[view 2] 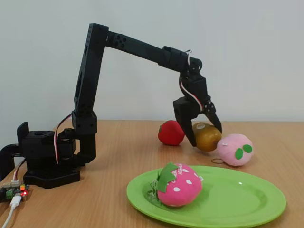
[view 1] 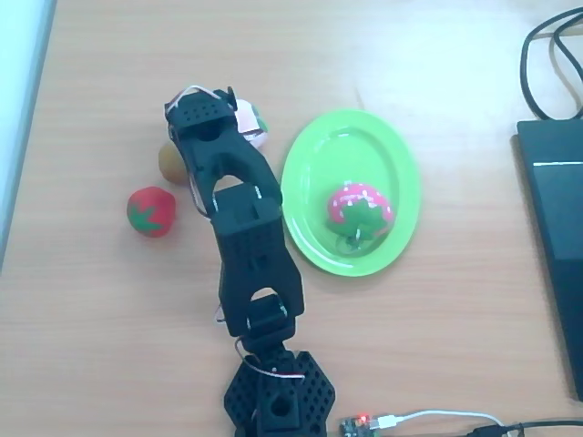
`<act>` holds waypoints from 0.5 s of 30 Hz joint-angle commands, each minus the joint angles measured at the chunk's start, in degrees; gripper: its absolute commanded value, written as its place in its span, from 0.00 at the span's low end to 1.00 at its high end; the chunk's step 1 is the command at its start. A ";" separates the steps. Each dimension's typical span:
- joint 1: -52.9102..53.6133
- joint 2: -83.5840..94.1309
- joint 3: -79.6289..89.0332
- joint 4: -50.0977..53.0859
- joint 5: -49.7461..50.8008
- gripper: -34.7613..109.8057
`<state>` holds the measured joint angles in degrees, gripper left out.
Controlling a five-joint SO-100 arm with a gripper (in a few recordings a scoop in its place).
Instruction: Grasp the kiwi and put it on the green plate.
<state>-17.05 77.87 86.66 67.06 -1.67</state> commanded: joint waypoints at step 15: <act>6.94 16.26 -3.43 4.13 0.09 0.43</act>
<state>-12.13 89.56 85.34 70.75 -1.23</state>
